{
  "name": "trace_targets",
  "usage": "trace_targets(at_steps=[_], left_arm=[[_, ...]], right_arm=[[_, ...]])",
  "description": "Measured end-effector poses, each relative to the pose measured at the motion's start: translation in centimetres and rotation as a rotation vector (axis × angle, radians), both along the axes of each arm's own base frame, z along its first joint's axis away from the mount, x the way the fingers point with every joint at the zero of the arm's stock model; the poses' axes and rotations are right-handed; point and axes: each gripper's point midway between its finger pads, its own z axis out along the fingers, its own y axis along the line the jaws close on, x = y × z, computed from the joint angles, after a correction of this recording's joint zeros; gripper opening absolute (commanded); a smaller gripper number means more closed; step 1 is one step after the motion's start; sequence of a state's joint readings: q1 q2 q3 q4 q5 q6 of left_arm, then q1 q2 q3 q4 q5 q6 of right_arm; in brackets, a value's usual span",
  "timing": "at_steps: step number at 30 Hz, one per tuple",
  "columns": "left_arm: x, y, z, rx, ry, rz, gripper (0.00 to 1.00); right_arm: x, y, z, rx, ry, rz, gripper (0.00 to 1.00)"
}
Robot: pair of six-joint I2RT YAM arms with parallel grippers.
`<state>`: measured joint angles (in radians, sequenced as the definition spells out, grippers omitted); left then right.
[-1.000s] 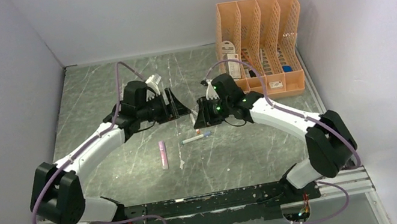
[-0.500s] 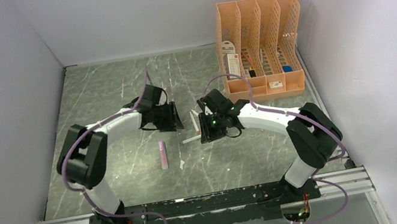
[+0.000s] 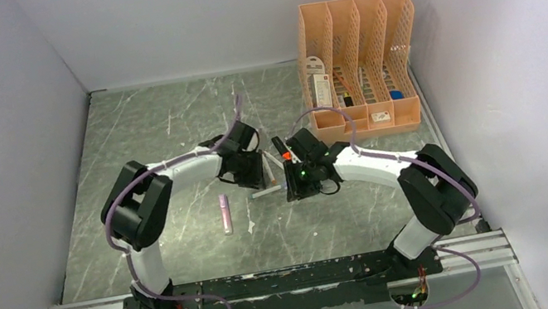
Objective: Open the pen caps
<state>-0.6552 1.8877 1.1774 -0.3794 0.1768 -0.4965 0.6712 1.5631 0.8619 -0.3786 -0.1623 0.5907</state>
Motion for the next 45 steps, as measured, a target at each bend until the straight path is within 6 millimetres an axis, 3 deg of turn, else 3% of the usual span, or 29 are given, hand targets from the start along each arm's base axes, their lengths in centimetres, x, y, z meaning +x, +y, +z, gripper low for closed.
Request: trace_targets(at_steps=[5, 12, 22, 26, 30, 34, 38, 41, 45], left_arm=[[-2.8, -1.5, -0.2, 0.03, -0.004, -0.07, 0.35], [-6.3, -0.8, -0.2, 0.059, 0.03, -0.081, 0.36], [-9.9, -3.7, -0.2, 0.04, 0.048, -0.132, 0.36], [-10.4, -5.2, 0.0, 0.01, 0.053, -0.143, 0.42], [-10.6, -5.5, 0.4, -0.007, 0.057, -0.139, 0.6], [-10.8, -4.4, 2.1, -0.024, 0.044, -0.126, 0.73], [-10.3, -2.5, 6.4, -0.073, -0.016, -0.094, 0.84], [-9.0, -0.6, 9.1, -0.103, -0.067, -0.041, 1.0], [-7.1, 2.9, 10.2, -0.103, -0.1, 0.042, 1.0]], right_arm=[[0.3, -0.5, 0.3, 0.001, -0.01, -0.016, 0.35], [-0.1, -1.0, 0.3, 0.004, -0.015, -0.023, 0.35], [-0.5, -1.4, -0.3, -0.007, -0.002, -0.028, 0.42], [-0.5, -1.7, -0.4, -0.024, -0.002, -0.038, 0.46], [-0.5, -2.4, -0.2, -0.047, -0.01, -0.05, 0.48], [-0.6, -2.9, -0.1, -0.07, -0.014, -0.058, 0.48], [-0.5, -3.1, 0.0, -0.094, -0.02, -0.06, 0.5], [-0.2, -2.5, 0.3, -0.106, -0.031, -0.05, 0.5], [0.1, -1.3, 0.2, -0.125, -0.034, -0.026, 0.51]])
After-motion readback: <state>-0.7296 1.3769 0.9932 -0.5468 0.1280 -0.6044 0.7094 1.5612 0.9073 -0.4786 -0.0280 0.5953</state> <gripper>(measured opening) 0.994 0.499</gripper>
